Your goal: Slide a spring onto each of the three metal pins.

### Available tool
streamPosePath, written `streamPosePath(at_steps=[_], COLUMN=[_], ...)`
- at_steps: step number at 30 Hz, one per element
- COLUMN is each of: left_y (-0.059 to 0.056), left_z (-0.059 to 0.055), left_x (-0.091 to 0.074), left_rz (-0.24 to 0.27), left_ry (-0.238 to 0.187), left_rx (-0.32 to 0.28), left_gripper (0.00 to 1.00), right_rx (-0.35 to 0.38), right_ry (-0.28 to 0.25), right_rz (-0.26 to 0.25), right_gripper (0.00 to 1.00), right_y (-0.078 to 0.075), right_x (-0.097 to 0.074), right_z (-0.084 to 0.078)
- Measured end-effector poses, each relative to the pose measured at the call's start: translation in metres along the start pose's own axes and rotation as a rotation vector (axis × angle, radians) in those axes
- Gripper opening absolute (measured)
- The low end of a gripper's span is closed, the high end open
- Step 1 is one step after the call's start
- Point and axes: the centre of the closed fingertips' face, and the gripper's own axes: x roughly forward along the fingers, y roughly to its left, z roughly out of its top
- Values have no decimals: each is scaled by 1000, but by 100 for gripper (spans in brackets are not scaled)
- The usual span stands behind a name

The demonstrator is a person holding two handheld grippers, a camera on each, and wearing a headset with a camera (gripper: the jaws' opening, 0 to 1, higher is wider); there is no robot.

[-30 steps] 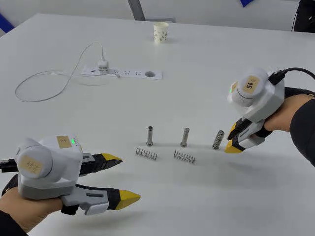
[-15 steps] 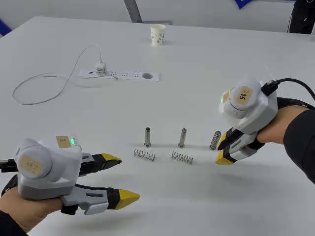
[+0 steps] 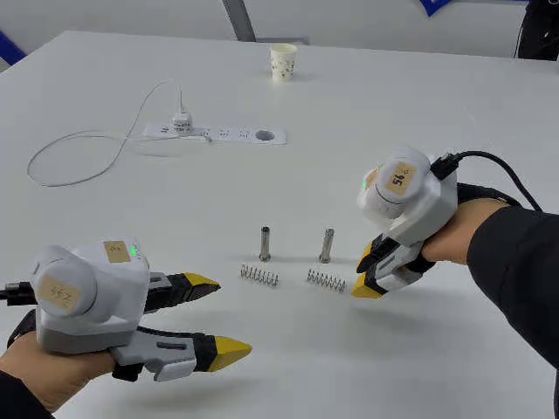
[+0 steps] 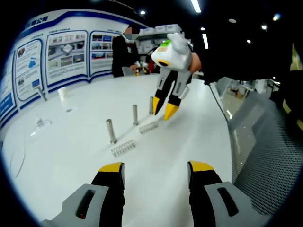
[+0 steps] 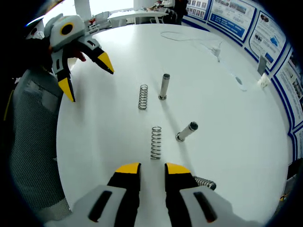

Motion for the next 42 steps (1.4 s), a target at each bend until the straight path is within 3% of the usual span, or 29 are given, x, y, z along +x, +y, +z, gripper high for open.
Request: streamPosePath(at_steps=[9,24,42], left_y=[-1,-1,-3], left_z=[0,-1,2], left_x=[0,-4,1], left_rz=[1,9,1], left_ry=[2,9,4], left_rx=[-2,-8,-1], left_gripper=[54,54,53], right_rx=[7,18,-2], right_ry=[-7,19,16], right_rz=[6,39,45], right_gripper=[19,15,11], right_y=[-2,-4,-1], right_x=[11,27,20], right_z=[6,2,2])
